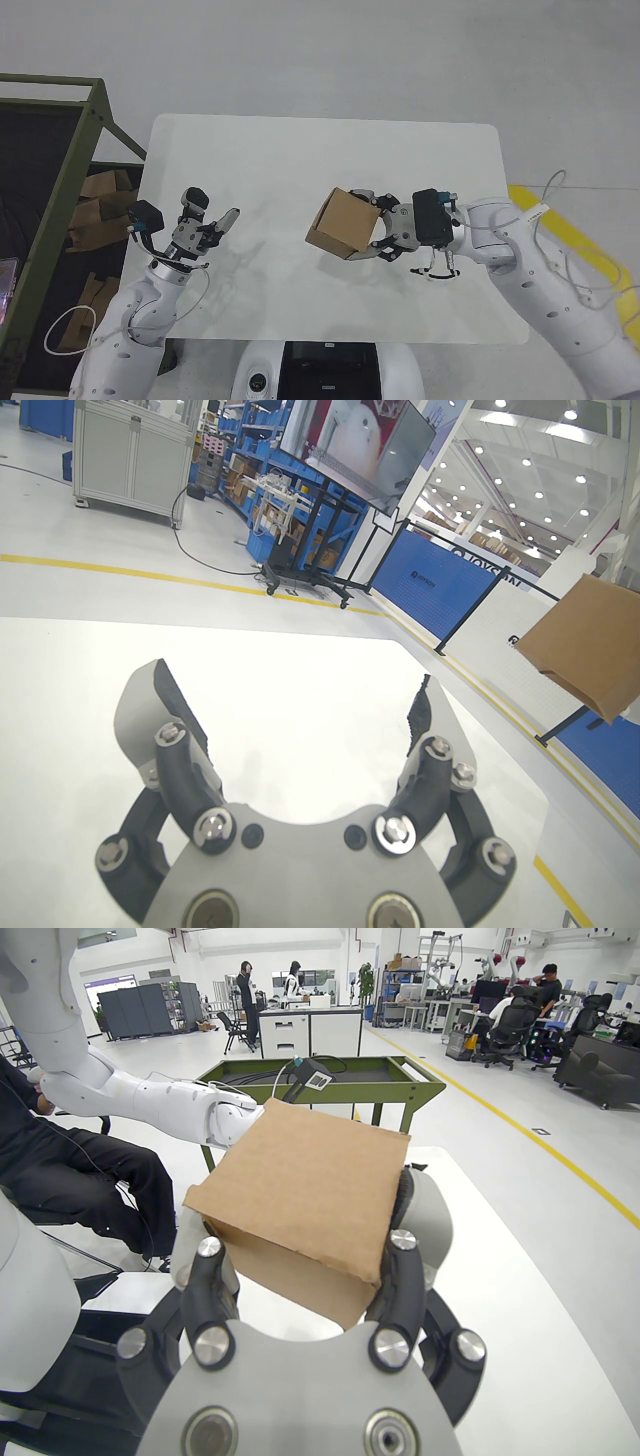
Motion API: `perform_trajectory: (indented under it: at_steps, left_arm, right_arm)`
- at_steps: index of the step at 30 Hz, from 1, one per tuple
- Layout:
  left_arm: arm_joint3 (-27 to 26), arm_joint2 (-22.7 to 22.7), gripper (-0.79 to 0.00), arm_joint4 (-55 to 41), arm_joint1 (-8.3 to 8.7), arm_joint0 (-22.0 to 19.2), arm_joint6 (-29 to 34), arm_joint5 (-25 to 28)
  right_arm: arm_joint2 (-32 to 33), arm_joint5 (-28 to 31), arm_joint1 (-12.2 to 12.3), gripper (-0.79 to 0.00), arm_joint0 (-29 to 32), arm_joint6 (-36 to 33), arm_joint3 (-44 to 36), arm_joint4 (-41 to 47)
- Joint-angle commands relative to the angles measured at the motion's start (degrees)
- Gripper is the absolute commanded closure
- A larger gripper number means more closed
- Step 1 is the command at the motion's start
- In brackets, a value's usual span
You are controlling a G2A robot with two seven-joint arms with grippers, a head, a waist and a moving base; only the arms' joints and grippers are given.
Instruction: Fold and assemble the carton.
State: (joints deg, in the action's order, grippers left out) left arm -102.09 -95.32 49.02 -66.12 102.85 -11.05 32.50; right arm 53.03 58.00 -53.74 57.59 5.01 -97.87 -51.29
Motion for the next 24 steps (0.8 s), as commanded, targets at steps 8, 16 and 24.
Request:
perform_trajectory:
  at_steps: [8, 16, 24]
  left_arm:
    - [0.0, 0.0, -0.785, 0.0, 0.00, 0.0, 0.0, 0.0]
    - [0.0, 0.0, -0.785, 0.0, 0.00, 0.0, 0.0, 0.0]
    - [0.0, 0.0, -0.785, 0.0, 0.00, 0.0, 0.0, 0.0]
  right_arm:
    - [-3.8, 0.0, -1.2, 0.000, -0.7, -2.5, -2.7, -7.0]
    - [-16.9, 0.0, -4.0, 0.000, -7.0, -4.3, 2.8, -15.8]
    - [-24.2, -1.1, -7.9, 0.000, -12.9, 6.9, 16.3, -26.3]
